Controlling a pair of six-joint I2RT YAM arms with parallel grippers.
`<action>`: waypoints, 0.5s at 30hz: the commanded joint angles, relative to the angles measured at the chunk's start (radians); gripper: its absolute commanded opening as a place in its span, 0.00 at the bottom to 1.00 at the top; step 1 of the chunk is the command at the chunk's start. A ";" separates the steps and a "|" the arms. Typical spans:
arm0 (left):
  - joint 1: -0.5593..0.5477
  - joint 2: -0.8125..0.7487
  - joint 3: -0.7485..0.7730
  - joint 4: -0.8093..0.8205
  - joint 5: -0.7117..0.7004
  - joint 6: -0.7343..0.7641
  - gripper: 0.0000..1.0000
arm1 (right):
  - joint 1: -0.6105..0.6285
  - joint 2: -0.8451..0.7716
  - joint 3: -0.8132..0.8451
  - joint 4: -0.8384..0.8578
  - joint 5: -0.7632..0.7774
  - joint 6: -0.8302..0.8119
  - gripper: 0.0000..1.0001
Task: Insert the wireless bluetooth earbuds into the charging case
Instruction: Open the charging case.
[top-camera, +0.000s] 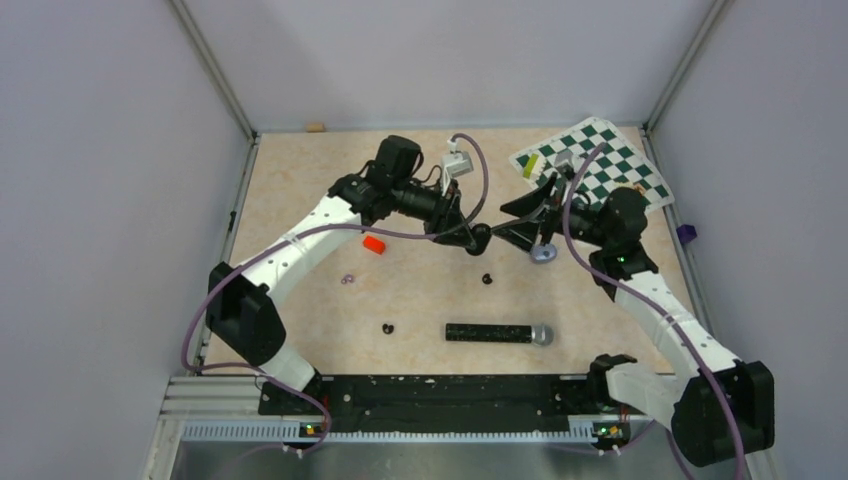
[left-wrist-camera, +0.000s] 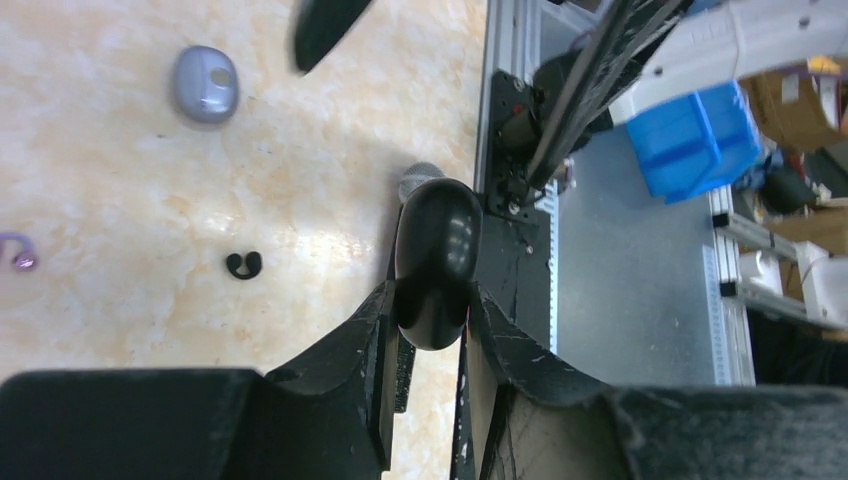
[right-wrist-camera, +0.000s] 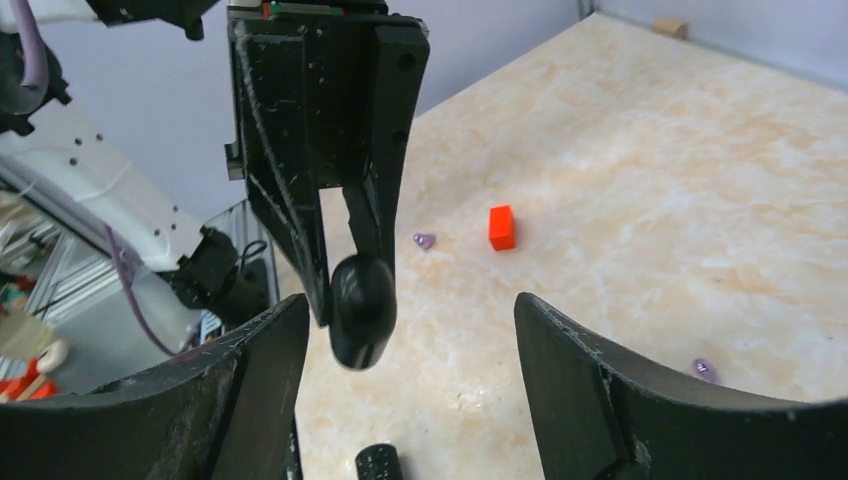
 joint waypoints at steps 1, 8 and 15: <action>0.073 -0.088 -0.050 0.213 -0.025 -0.189 0.00 | -0.047 -0.072 -0.045 0.193 0.072 0.111 0.74; 0.090 -0.148 -0.257 0.507 -0.059 -0.397 0.00 | -0.050 -0.047 -0.144 0.392 0.146 0.237 0.74; 0.090 -0.144 -0.378 0.780 -0.013 -0.578 0.00 | -0.041 -0.024 -0.180 0.479 0.145 0.295 0.66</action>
